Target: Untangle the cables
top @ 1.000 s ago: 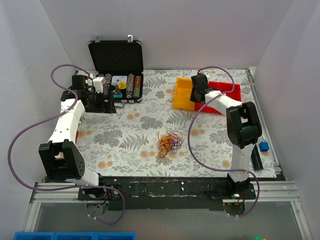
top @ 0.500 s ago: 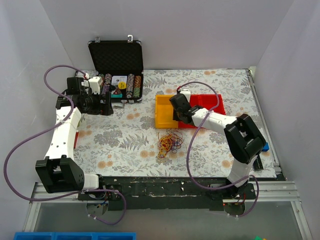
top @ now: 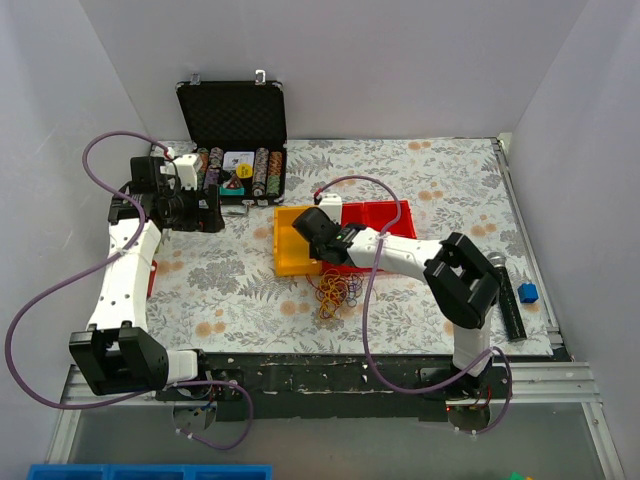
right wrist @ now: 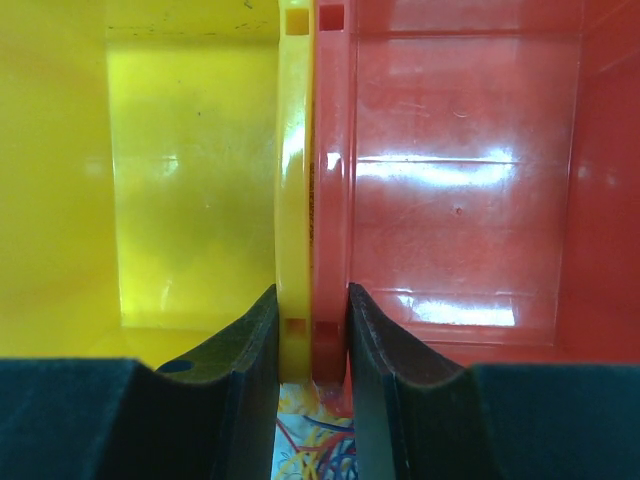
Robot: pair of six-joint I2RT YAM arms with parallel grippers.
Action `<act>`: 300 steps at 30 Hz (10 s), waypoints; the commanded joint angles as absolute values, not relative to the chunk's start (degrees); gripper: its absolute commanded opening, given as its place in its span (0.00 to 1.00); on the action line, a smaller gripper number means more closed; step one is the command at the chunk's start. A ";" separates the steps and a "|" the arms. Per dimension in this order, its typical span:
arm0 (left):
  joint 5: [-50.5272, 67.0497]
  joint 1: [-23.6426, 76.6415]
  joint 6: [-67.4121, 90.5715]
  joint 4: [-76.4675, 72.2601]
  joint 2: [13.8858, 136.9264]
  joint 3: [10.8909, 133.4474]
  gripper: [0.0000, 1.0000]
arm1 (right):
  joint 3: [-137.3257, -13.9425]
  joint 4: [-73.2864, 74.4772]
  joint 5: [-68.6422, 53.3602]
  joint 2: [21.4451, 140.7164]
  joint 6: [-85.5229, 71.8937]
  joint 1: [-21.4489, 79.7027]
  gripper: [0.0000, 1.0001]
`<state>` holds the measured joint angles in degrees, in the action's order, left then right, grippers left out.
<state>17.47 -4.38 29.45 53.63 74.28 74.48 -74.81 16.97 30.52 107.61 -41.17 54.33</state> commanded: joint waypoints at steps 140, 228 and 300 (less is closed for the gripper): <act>10.55 32.96 21.54 54.39 63.90 71.53 0.00 | -22.06 15.46 21.09 68.29 -53.69 61.17 0.01; -10.20 32.96 21.00 37.53 53.26 97.30 0.00 | -53.09 -7.12 17.58 97.13 -35.51 74.17 0.33; 16.53 49.48 21.80 -10.46 89.12 90.00 0.00 | -37.62 43.24 63.10 26.28 -62.67 73.74 0.61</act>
<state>19.92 49.01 22.57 -9.54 89.41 91.48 -37.43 43.57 60.95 27.75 -62.57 73.63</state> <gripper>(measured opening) 0.024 0.613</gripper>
